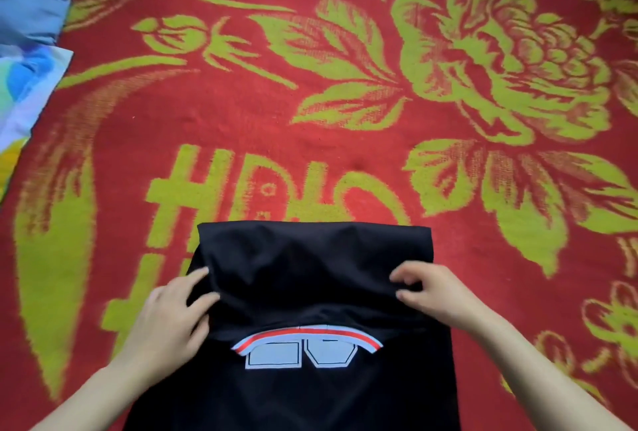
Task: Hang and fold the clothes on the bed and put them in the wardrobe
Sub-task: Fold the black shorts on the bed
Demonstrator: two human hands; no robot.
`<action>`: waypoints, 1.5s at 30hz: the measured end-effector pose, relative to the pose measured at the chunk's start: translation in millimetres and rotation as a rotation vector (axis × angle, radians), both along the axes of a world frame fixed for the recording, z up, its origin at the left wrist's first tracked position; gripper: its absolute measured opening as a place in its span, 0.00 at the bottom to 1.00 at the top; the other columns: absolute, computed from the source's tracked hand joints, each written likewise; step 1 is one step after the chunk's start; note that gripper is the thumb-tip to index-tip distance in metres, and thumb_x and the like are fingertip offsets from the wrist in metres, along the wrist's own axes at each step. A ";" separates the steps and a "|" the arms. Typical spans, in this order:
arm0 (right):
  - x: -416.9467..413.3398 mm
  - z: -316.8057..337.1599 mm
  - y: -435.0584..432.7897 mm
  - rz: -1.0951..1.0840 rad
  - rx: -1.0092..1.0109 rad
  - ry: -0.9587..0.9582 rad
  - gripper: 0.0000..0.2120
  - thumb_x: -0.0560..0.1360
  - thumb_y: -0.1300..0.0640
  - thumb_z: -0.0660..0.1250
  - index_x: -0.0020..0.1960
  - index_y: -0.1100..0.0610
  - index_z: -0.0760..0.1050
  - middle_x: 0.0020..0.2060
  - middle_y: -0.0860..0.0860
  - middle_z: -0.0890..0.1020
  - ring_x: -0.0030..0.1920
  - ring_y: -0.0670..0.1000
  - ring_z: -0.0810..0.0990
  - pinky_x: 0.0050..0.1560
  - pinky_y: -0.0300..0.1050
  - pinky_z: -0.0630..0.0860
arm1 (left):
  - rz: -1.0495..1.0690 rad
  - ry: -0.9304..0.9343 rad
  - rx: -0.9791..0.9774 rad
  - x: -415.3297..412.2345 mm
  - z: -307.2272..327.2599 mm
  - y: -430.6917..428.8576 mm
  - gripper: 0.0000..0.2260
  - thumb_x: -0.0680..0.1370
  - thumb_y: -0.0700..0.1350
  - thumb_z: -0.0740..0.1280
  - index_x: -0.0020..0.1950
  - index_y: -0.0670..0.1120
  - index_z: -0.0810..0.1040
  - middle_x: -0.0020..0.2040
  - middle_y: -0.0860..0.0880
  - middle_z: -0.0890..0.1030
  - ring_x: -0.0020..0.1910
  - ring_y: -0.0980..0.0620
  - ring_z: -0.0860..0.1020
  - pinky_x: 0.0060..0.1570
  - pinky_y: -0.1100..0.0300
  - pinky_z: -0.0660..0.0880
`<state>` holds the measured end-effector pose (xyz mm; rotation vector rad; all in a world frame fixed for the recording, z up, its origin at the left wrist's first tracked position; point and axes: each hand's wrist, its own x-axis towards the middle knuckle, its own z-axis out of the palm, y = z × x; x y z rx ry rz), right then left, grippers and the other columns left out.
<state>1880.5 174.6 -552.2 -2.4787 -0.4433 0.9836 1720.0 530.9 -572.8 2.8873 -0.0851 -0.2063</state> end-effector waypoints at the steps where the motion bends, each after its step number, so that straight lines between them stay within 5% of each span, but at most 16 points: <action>1: 6.6 -0.1 8.6 0.017 -0.038 -0.132 0.14 0.72 0.59 0.68 0.58 0.55 0.77 0.55 0.49 0.78 0.57 0.50 0.74 0.59 0.41 0.69 | 0.063 -0.050 0.020 10.5 0.8 -6.3 0.18 0.69 0.47 0.57 0.46 0.41 0.84 0.54 0.35 0.79 0.51 0.41 0.75 0.37 0.46 0.76; 4: 26.3 -11.8 20.9 0.128 -0.282 -0.339 0.25 0.75 0.54 0.64 0.71 0.54 0.64 0.71 0.53 0.64 0.71 0.54 0.60 0.65 0.47 0.64 | 0.231 -0.024 0.100 49.5 1.4 -14.3 0.16 0.70 0.44 0.67 0.56 0.40 0.81 0.60 0.34 0.76 0.55 0.36 0.76 0.43 0.41 0.75; 6: 36.5 -20.7 22.8 0.201 -0.431 -0.302 0.32 0.77 0.52 0.62 0.76 0.54 0.53 0.76 0.53 0.53 0.75 0.54 0.52 0.70 0.50 0.59 | 0.273 0.154 0.191 71.9 -5.6 -8.2 0.27 0.74 0.47 0.69 0.71 0.45 0.68 0.73 0.39 0.63 0.69 0.40 0.65 0.59 0.43 0.68; 9: 43.9 -34.1 18.0 0.189 -0.511 -0.221 0.33 0.77 0.49 0.62 0.76 0.54 0.50 0.75 0.52 0.57 0.75 0.53 0.55 0.71 0.53 0.56 | 0.268 0.451 0.271 91.5 -22.1 8.9 0.34 0.77 0.56 0.62 0.77 0.54 0.46 0.77 0.50 0.52 0.75 0.49 0.52 0.69 0.49 0.57; 13: 56.6 -39.0 14.1 0.134 -0.472 -0.339 0.20 0.73 0.48 0.67 0.61 0.57 0.70 0.57 0.56 0.75 0.60 0.58 0.72 0.57 0.49 0.66 | 0.293 0.493 0.248 99.4 -28.4 26.8 0.24 0.77 0.59 0.61 0.71 0.55 0.63 0.64 0.49 0.75 0.65 0.49 0.70 0.64 0.50 0.59; 16: 71.1 -31.6 12.6 -0.086 -0.308 -0.253 0.10 0.72 0.52 0.70 0.45 0.56 0.71 0.49 0.58 0.78 0.52 0.59 0.76 0.43 0.48 0.67 | 0.327 0.322 0.256 107.6 -24.5 44.2 0.16 0.76 0.59 0.62 0.61 0.55 0.76 0.56 0.50 0.81 0.58 0.50 0.76 0.57 0.56 0.61; 20: 77.3 -32.5 3.4 -0.155 -0.219 -0.104 0.16 0.70 0.51 0.73 0.51 0.59 0.74 0.48 0.56 0.78 0.51 0.57 0.76 0.48 0.50 0.72 | 0.427 0.342 0.193 118.0 -20.2 57.3 0.24 0.73 0.63 0.65 0.63 0.51 0.74 0.60 0.45 0.77 0.61 0.44 0.73 0.57 0.51 0.68; 23: 77.6 -29.9 -2.0 -0.269 -0.025 0.058 0.23 0.69 0.55 0.74 0.62 0.57 0.72 0.53 0.51 0.77 0.53 0.51 0.75 0.54 0.44 0.71 | 0.383 0.365 0.058 128.3 -17.8 47.5 0.37 0.71 0.61 0.69 0.75 0.51 0.59 0.74 0.46 0.63 0.71 0.45 0.63 0.63 0.45 0.64; 26: 82.8 -28.8 -8.6 -0.295 -0.012 0.119 0.26 0.70 0.65 0.70 0.67 0.60 0.69 0.59 0.55 0.76 0.56 0.52 0.75 0.56 0.41 0.69 | 0.217 0.461 0.044 141.9 -20.0 32.4 0.39 0.72 0.55 0.70 0.77 0.54 0.51 0.76 0.50 0.58 0.75 0.50 0.55 0.69 0.46 0.57; 29: 85.0 -28.7 -13.8 -0.312 -0.058 -0.050 0.18 0.70 0.68 0.69 0.59 0.60 0.76 0.52 0.56 0.80 0.55 0.56 0.76 0.54 0.46 0.70 | 0.201 0.580 0.168 151.0 -22.8 25.1 0.38 0.72 0.51 0.70 0.76 0.54 0.52 0.70 0.48 0.69 0.71 0.48 0.62 0.68 0.48 0.56; 32: 79.6 -24.2 -20.2 -0.352 -0.031 -0.122 0.09 0.69 0.67 0.69 0.47 0.59 0.77 0.46 0.56 0.81 0.49 0.55 0.76 0.47 0.46 0.69 | 0.112 0.532 0.253 152.8 -13.8 28.5 0.17 0.71 0.52 0.70 0.58 0.52 0.73 0.56 0.49 0.78 0.61 0.47 0.71 0.60 0.52 0.63; 35: 65.8 -13.7 -31.3 -0.407 0.058 -0.113 0.08 0.69 0.69 0.70 0.41 0.58 0.76 0.40 0.54 0.80 0.43 0.54 0.77 0.44 0.45 0.72 | 0.041 0.461 0.070 139.3 5.5 38.6 0.10 0.70 0.49 0.73 0.46 0.47 0.76 0.44 0.50 0.73 0.52 0.45 0.73 0.49 0.55 0.68; 39: 25.6 16.4 -47.8 -0.494 0.207 -0.046 0.14 0.69 0.71 0.70 0.35 0.55 0.72 0.35 0.52 0.78 0.31 0.40 0.76 0.33 0.29 0.68 | 0.100 0.394 -0.297 90.6 36.8 38.9 0.13 0.68 0.41 0.75 0.48 0.47 0.76 0.51 0.54 0.77 0.47 0.53 0.76 0.44 0.57 0.70; 42: -14.5 37.0 -62.2 -0.454 0.263 -0.024 0.15 0.67 0.74 0.70 0.34 0.57 0.71 0.40 0.51 0.80 0.37 0.34 0.77 0.41 0.23 0.69 | 0.014 0.381 -0.356 44.8 53.4 31.0 0.19 0.67 0.39 0.76 0.46 0.58 0.71 0.52 0.57 0.80 0.42 0.53 0.79 0.41 0.57 0.73; 45: -56.5 46.1 -73.6 -0.167 0.188 -0.261 0.15 0.61 0.79 0.69 0.36 0.62 0.73 0.44 0.51 0.81 0.53 0.54 0.79 0.54 0.24 0.64 | -0.218 0.286 -0.255 3.5 58.4 19.1 0.21 0.61 0.37 0.78 0.48 0.52 0.75 0.47 0.49 0.83 0.43 0.48 0.83 0.42 0.56 0.74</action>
